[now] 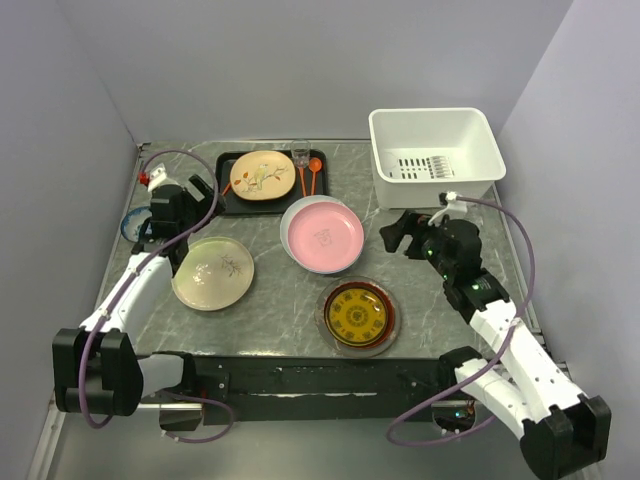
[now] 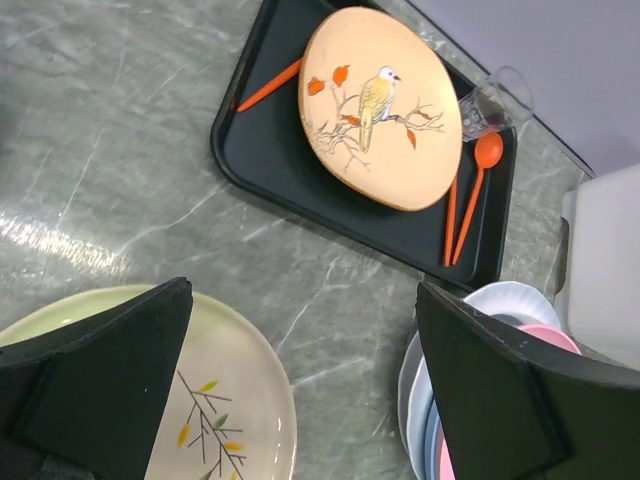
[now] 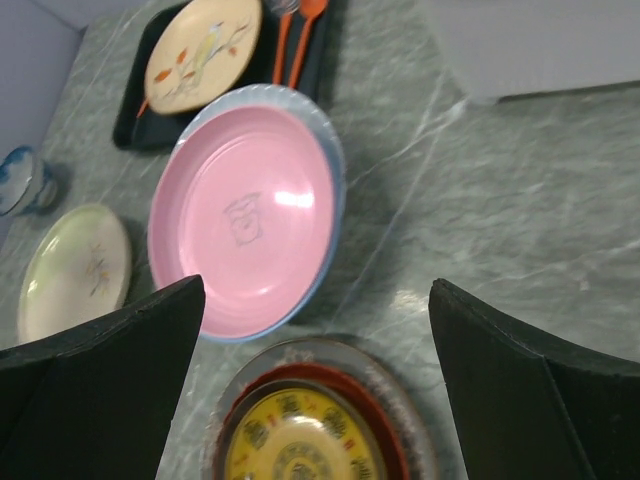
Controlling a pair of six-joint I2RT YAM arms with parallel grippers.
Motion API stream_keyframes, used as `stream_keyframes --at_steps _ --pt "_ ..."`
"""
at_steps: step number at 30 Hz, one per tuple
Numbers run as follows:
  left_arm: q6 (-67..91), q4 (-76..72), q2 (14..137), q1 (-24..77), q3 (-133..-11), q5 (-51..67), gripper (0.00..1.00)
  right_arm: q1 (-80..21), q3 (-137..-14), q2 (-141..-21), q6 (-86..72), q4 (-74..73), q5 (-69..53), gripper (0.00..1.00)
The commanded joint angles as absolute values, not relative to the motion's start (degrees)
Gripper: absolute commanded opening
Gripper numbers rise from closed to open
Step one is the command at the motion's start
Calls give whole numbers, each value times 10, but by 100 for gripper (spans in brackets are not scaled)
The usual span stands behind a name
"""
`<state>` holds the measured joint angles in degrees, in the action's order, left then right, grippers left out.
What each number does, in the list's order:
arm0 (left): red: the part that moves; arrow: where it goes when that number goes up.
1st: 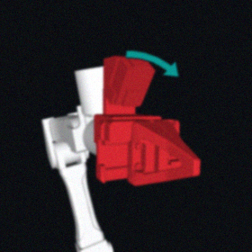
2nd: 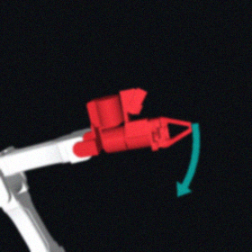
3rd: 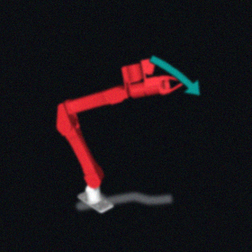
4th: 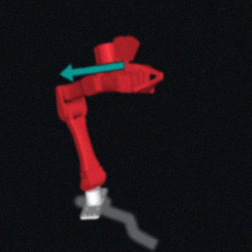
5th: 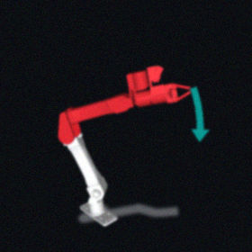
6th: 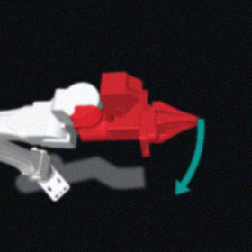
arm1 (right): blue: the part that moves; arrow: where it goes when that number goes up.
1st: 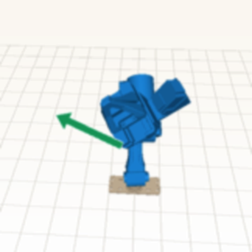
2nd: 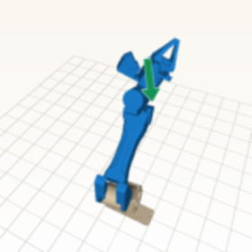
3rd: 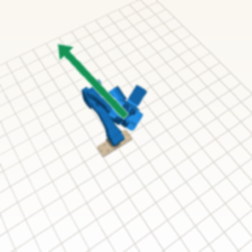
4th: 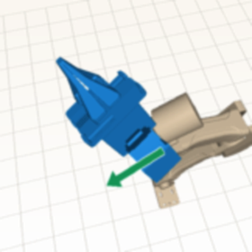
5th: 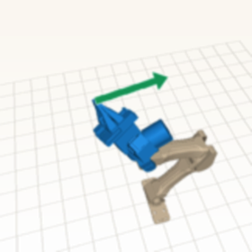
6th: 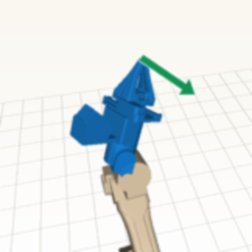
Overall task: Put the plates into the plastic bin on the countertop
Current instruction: Pick up the plate at the center of the board.
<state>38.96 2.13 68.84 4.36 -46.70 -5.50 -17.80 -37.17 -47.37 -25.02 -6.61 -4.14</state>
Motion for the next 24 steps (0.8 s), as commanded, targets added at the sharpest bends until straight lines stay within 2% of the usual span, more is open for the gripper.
stream_keyframes --at_steps 1,6,15,24 --pt "409 59 664 44 -492 -66 99 -221 -417 -484 -286 -38 -54 100" --pt "400 66 632 44 -491 -19 99 -283 -405 -517 -337 -2 -98 100" --pt "384 93 605 44 -503 34 99 -419 -457 -634 -354 43 -67 100" --pt "383 96 579 43 -479 50 99 -475 -548 -759 -374 36 -89 100"
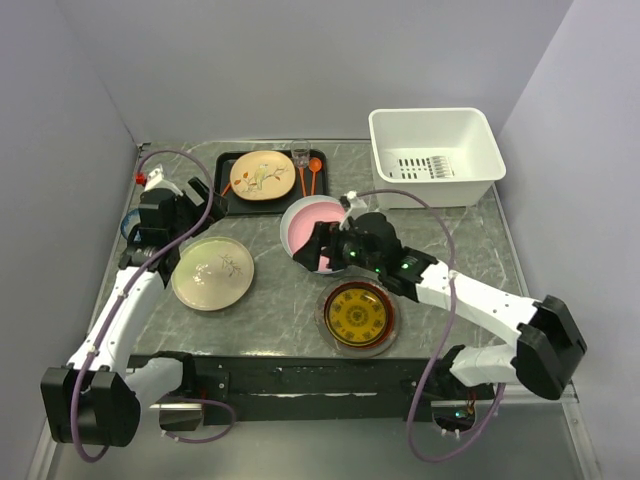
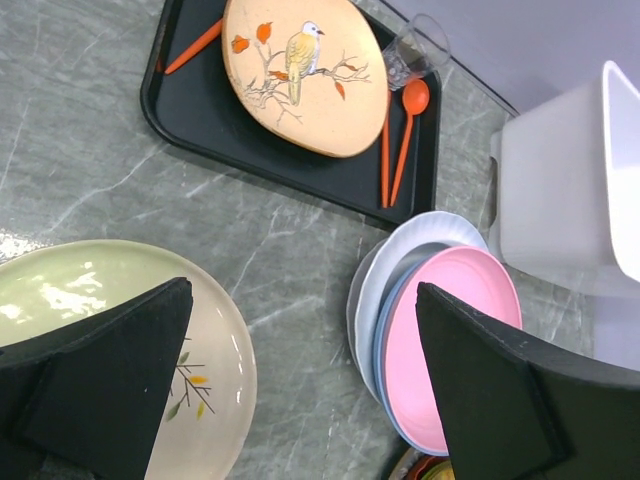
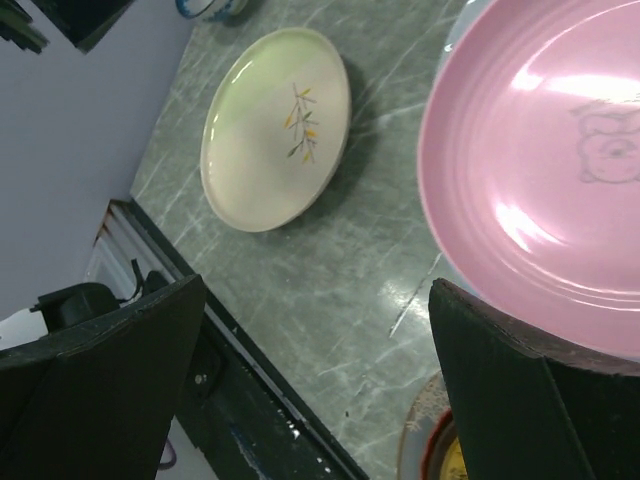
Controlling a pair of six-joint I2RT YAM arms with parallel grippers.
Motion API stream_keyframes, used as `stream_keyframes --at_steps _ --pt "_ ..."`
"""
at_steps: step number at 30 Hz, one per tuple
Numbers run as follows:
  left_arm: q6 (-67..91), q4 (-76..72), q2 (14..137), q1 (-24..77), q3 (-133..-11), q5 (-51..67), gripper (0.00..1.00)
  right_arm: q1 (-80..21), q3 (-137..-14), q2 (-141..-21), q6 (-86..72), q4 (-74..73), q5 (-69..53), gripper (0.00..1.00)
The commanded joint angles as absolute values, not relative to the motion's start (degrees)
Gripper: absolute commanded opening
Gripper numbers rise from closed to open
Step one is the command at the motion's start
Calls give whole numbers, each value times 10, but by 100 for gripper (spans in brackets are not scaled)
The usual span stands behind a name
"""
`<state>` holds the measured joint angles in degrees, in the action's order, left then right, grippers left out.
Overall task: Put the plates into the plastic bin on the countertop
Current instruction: Pick up the plate at the center of the board.
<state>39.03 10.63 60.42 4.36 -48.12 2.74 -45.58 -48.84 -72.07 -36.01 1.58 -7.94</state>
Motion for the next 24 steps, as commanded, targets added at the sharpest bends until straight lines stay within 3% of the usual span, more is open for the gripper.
stream_keyframes --at_steps 1,19,24 --pt "384 96 578 43 -477 54 99 -481 -557 -770 -377 36 -91 100" --pt "374 179 518 43 -484 22 99 -556 -604 -932 -470 134 -127 96" --pt "367 201 496 43 -499 11 99 -569 -613 -981 -492 175 -132 90"
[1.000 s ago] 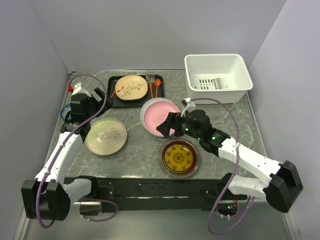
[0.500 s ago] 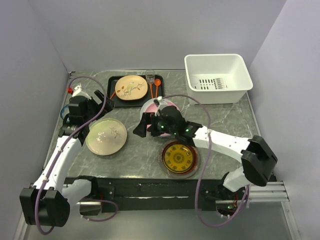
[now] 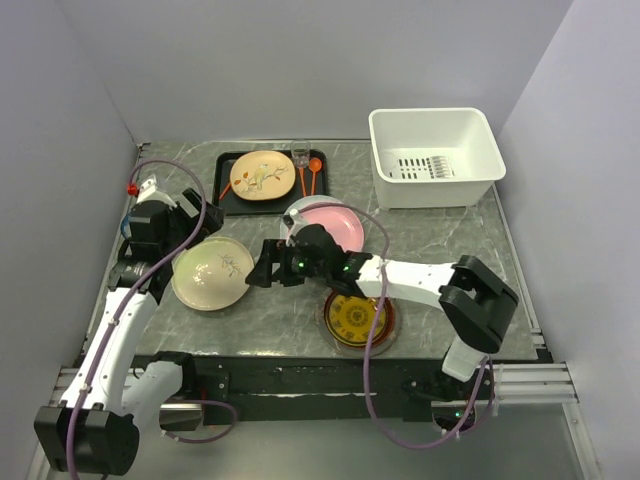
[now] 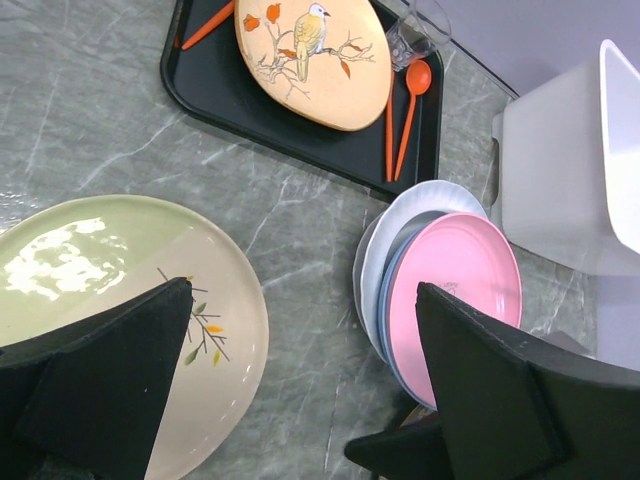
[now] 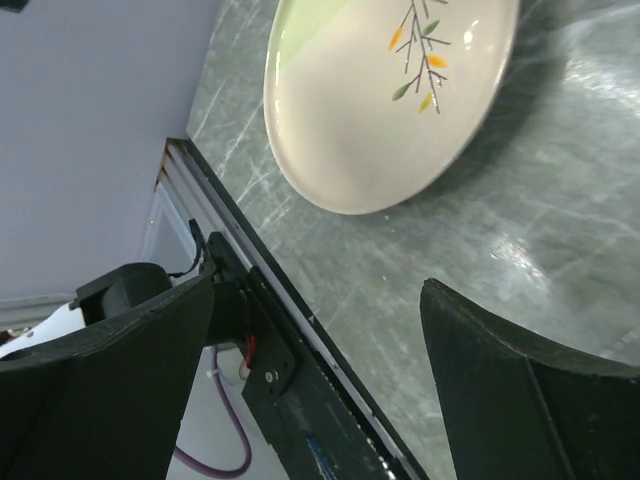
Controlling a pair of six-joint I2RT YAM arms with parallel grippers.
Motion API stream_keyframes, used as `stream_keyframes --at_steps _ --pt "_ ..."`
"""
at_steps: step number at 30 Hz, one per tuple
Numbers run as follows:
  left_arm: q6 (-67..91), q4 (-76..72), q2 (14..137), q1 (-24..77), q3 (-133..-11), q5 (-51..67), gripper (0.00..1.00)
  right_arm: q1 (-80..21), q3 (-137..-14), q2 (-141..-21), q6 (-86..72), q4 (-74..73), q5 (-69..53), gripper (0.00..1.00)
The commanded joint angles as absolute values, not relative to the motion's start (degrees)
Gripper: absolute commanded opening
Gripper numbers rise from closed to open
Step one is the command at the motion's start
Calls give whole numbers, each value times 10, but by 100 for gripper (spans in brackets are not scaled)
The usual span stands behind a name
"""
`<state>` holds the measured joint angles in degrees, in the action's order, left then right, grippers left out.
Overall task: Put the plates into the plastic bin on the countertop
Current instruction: Pick up the plate at the center of the board.
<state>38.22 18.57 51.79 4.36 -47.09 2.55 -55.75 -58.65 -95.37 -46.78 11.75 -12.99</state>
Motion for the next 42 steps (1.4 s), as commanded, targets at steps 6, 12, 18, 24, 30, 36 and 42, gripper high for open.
stream_keyframes --at_steps 6,12,18,24,30,36,42 --pt "358 219 477 43 -507 11 99 -576 -610 -1032 -526 214 -134 89" --pt "348 223 478 43 -512 25 99 -577 -625 -1084 -551 241 -151 85" --pt "344 224 474 43 -512 25 99 -581 -642 -1121 -570 250 -144 81" --pt "352 216 468 43 -501 32 99 -587 -658 -1153 -590 251 -115 78" --pt "353 214 468 43 -497 37 99 -587 -648 -1168 -601 273 -98 73" --pt "361 210 466 44 -490 49 99 -586 -648 -1182 -615 297 -82 69" --pt "360 217 464 43 -493 46 99 -586 -651 -1197 -630 314 -76 66"
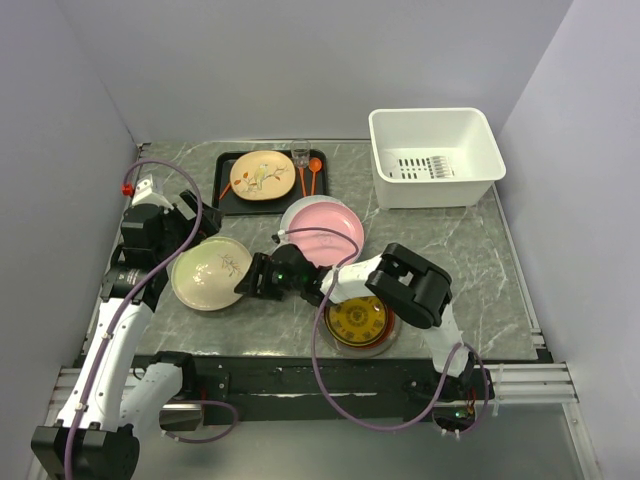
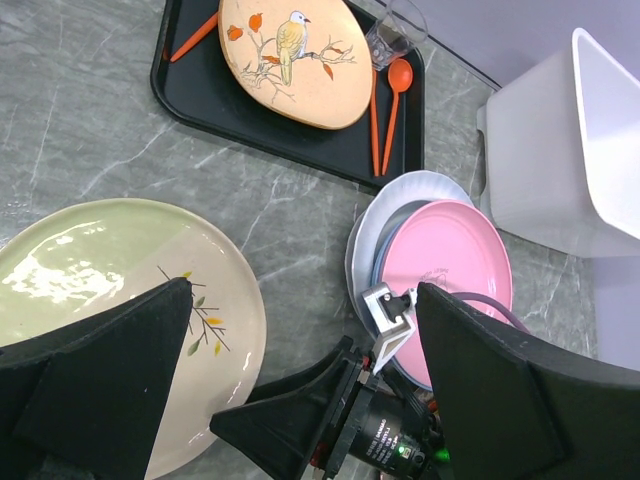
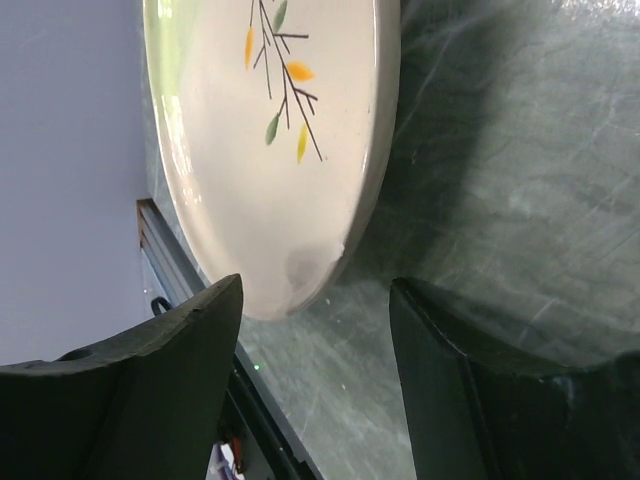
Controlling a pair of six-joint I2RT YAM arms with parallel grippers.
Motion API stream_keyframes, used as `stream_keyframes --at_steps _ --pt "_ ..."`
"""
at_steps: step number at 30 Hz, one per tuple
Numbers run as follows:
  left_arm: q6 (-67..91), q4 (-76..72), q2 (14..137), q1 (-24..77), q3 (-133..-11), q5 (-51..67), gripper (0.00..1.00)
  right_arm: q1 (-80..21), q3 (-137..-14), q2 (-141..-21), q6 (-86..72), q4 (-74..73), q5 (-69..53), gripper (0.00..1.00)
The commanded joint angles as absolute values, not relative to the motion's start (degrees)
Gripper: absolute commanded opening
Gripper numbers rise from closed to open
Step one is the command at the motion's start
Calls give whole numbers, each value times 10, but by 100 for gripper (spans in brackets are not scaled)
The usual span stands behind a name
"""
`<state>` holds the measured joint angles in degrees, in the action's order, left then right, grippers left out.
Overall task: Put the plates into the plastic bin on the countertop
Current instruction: Pick up the plate at the center of the board.
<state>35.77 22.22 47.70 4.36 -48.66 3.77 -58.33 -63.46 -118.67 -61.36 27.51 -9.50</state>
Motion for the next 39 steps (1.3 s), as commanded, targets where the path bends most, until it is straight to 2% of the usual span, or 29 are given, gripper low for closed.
stream_keyframes --at_steps 1,11,25,31,34,37,39 --pt "359 218 464 43 -495 45 99 -587 -650 -1200 -632 318 -76 66" --pt "365 220 461 43 -497 51 99 -587 -632 -1212 -654 363 -73 62" --pt "366 221 455 43 -496 57 99 -585 -622 -1239 -687 419 -74 46" --pt "359 226 455 43 -499 53 99 -583 -622 -1251 -705 440 -78 34" --pt "354 227 456 43 -502 54 99 -583 -621 -1250 -706 443 -78 19" --pt "353 224 457 43 -502 54 99 -582 -615 -1245 -707 451 -77 7" --pt "352 223 458 43 -502 54 99 -583 -612 -1238 -704 452 -77 3"
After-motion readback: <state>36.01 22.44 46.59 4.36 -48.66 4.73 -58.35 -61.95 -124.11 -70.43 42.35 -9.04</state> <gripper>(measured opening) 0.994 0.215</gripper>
